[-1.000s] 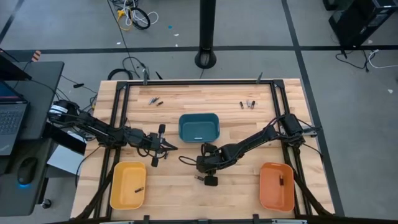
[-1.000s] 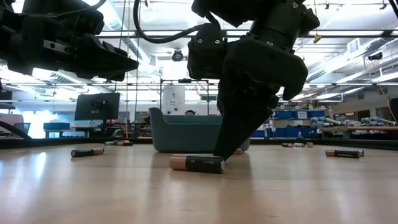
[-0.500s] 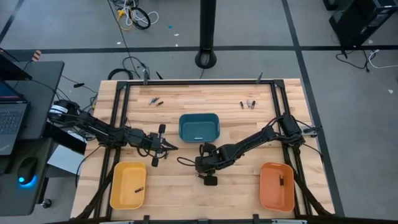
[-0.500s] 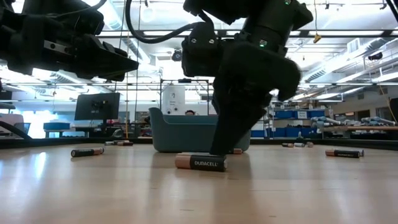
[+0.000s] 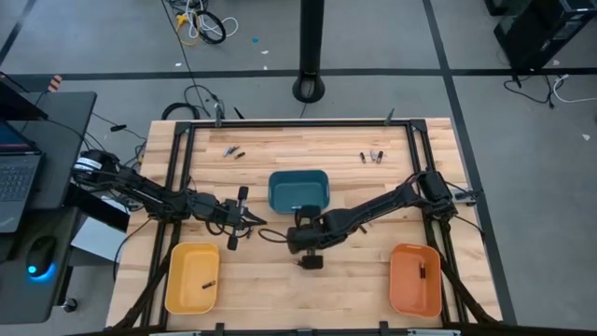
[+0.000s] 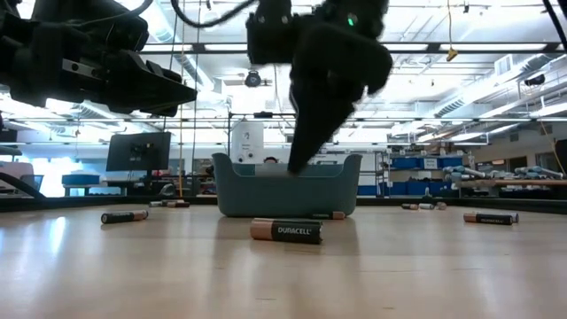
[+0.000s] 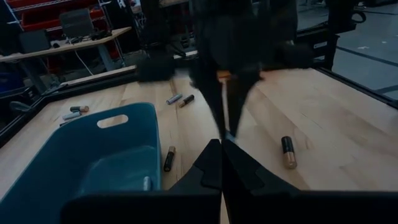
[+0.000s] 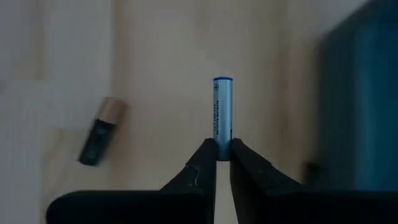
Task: Sort batteries
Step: Put the silver battery into the blue bin
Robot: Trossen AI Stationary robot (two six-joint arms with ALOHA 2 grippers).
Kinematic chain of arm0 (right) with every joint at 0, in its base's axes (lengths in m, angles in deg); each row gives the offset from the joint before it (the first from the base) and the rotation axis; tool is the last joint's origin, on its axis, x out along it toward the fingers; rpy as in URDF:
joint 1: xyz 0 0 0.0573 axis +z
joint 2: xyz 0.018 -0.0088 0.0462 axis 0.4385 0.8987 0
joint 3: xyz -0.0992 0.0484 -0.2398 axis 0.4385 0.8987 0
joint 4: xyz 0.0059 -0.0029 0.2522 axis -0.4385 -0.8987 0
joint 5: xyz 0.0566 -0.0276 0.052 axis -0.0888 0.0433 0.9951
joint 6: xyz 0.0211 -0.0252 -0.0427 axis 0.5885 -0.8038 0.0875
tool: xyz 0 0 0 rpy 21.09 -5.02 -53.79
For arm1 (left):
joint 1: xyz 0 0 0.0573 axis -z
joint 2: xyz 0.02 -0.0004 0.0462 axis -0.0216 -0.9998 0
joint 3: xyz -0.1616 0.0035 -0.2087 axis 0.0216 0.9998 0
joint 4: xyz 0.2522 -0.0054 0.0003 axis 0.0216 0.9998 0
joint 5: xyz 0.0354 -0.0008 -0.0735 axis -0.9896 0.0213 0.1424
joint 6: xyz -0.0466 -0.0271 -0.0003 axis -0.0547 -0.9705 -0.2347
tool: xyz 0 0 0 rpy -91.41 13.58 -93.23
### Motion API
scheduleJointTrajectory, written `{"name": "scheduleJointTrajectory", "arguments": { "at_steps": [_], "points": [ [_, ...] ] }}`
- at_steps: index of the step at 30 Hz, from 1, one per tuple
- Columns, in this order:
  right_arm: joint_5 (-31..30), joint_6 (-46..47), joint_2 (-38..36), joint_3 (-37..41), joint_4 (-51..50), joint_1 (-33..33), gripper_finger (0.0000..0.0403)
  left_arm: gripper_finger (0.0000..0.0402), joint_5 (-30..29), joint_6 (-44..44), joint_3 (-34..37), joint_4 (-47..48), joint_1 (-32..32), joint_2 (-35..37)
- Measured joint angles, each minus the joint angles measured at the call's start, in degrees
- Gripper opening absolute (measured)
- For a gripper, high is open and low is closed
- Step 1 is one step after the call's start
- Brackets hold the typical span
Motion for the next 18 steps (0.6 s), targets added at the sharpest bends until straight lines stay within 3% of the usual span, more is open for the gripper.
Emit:
{"name": "scheduleJointTrajectory", "arguments": {
  "at_steps": [7,13,18],
  "points": [
    [-3.84,-6.88,-0.26,-6.54,-6.02,-5.57,0.0034,0.0005,-0.02,0.0,0.0,-0.04,0.0,0.0],
    [0.16,-11.65,0.03,-5.99,-4.41,-14.17,0.0034,0.0005,-0.04,0.0,0.0,-0.07,0.0,0.0],
    [6.98,-14.94,0.44,-2.39,1.59,-19.33,0.0035,0.0005,-0.04,0.0,0.0,0.28,0.0,0.0]
  ]
}}
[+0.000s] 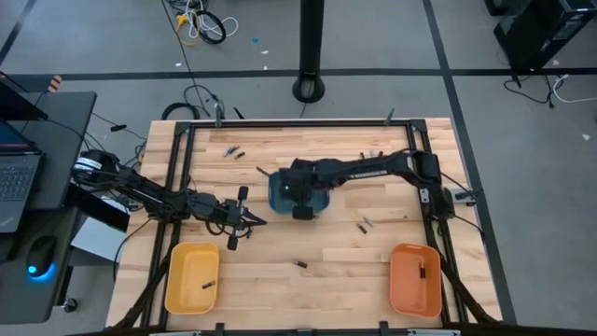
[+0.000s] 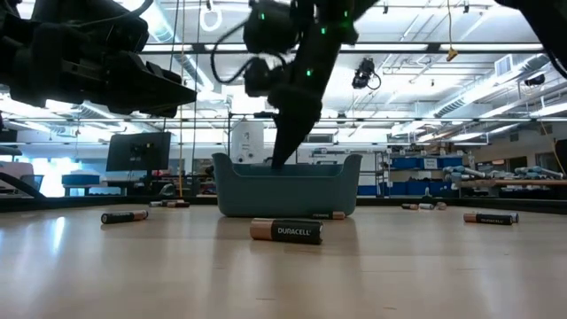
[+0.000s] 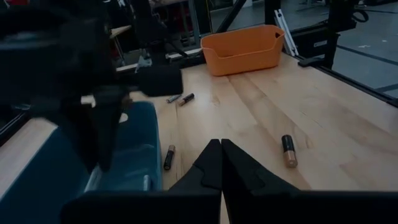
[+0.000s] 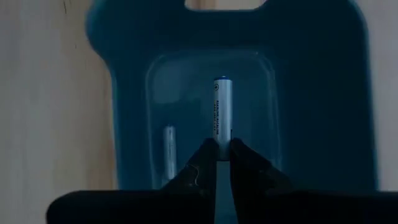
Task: Sort batteries
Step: Put the silver battery into the blue bin, then put the large black battery into the orange bin
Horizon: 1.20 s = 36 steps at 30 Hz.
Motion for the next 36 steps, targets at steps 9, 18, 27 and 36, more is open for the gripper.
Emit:
{"name": "scheduleJointTrajectory", "arguments": {
  "at_steps": [9,18,27,36],
  "points": [
    [2.41,-0.13,0.07,8.03,6.43,-3.35,0.0035,0.0005,0.0,0.0,0.0,0.31,0.0,0.0],
    [2.77,1.62,0.07,12.09,10.87,-4.61,0.0044,0.0005,0.0,-0.01,0.0,0.33,0.0,0.0],
    [1.92,3.3,-0.07,11.11,10.77,-3.91,0.0098,0.0005,-0.02,-0.02,0.0,0.31,0.0,0.0],
    [0.2,0.35,-0.17,0.77,1.28,0.09,0.0134,0.0005,-0.04,-0.12,0.0,0.57,0.0,0.0]
  ]
}}
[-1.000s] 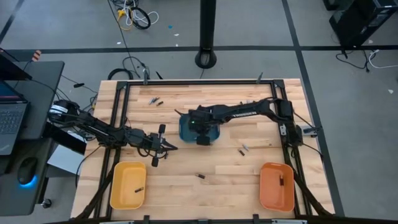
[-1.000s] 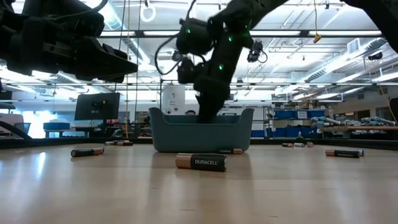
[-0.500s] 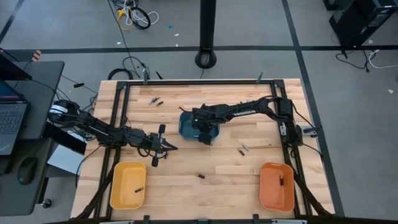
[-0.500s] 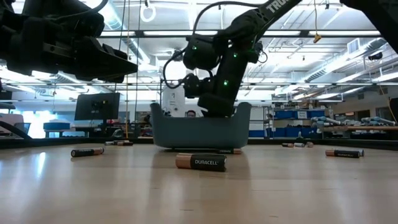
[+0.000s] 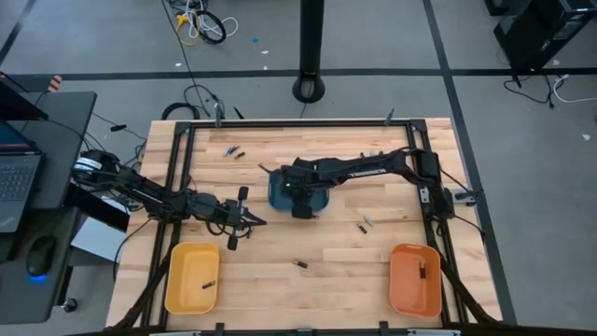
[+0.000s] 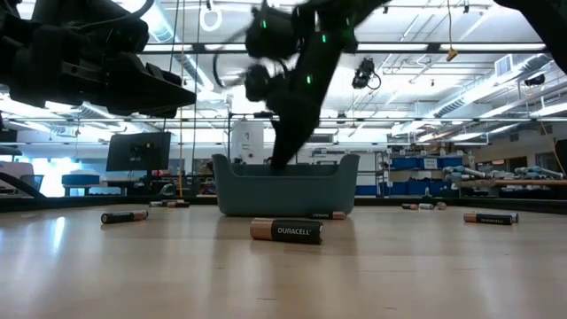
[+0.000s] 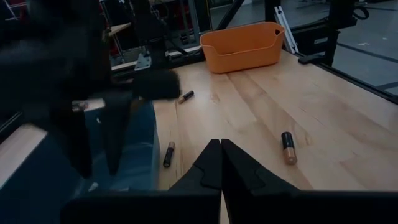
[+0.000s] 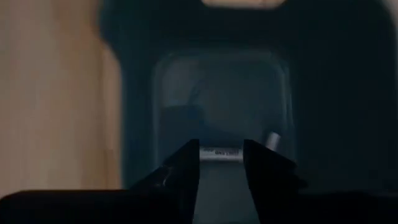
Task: Sort batteries
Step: Put the large black battery into the orange bin
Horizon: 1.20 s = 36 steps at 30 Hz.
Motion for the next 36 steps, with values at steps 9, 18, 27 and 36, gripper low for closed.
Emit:
{"name": "scheduleJointTrajectory", "arguments": {
  "at_steps": [9,18,27,36],
  "points": [
    [-8.47,-3.77,-2.55,-6.28,-10.25,6.18,0.0012,0.0006,0.0,-1.38,0.02,2.04,0.04,0.0],
    [-9.03,2.88,-14.91,14.61,3.69,7.72,0.0008,0.0006,-0.07,-3.1,0.02,1.99,0.04,0.0],
    [-19.77,20.31,-35.82,36.95,12.48,10.69,0.001,0.0006,-0.35,-4.34,0.02,-0.82,-0.85,0.0],
    [-25.98,35.49,-45.87,52.1,14.31,1.64,0.0023,0.0006,-0.52,-4.8,0.02,-1.92,-5.09,-0.11]
  ]
}}
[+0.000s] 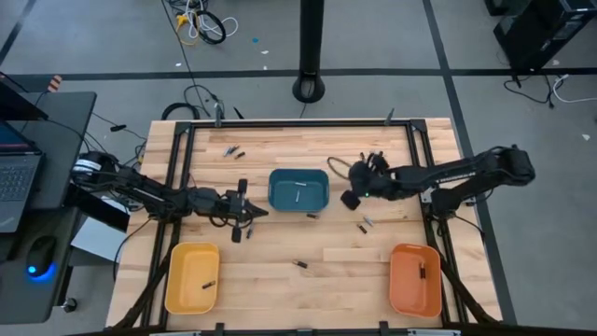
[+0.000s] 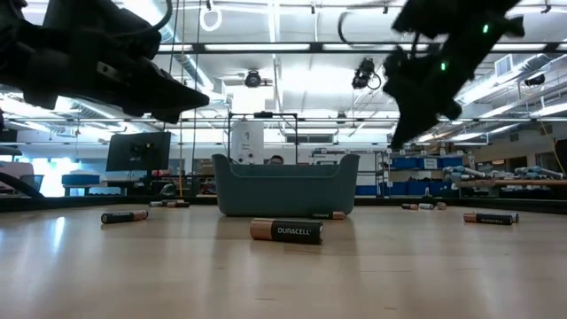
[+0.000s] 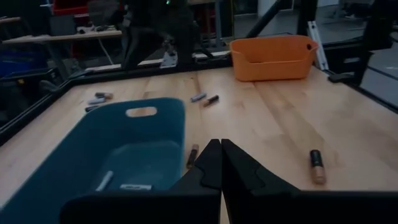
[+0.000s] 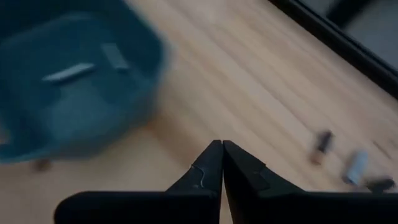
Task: Sort batteries
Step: Put the large black battery into the orange bin
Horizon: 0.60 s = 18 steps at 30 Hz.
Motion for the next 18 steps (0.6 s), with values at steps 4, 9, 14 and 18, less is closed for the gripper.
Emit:
{"name": "scheduleJointTrajectory", "arguments": {
  "at_steps": [4,9,14,18],
  "points": [
    [2.37,-2.39,-0.15,3.91,5.24,-6.28,0.0024,0.0006,-0.07,-0.05,0.0,0.02,-1.16,0.0],
    [5.9,-7.66,-0.13,4.79,9.55,-10.67,0.0039,0.0006,-2.6,-5.81,-0.65,0.77,-4.45,0.22],
    [5.38,-12.29,-0.46,4.22,11.23,-11.34,0.0053,0.0006,-1.84,-7.16,-5.58,12.32,-9.04,1.09],
    [5.2,-13.74,-1.25,4.21,12.14,-11.16,0.0052,0.0006,-1.86,-7.19,-13.58,29.41,-12.31,1.29]
  ]
}}
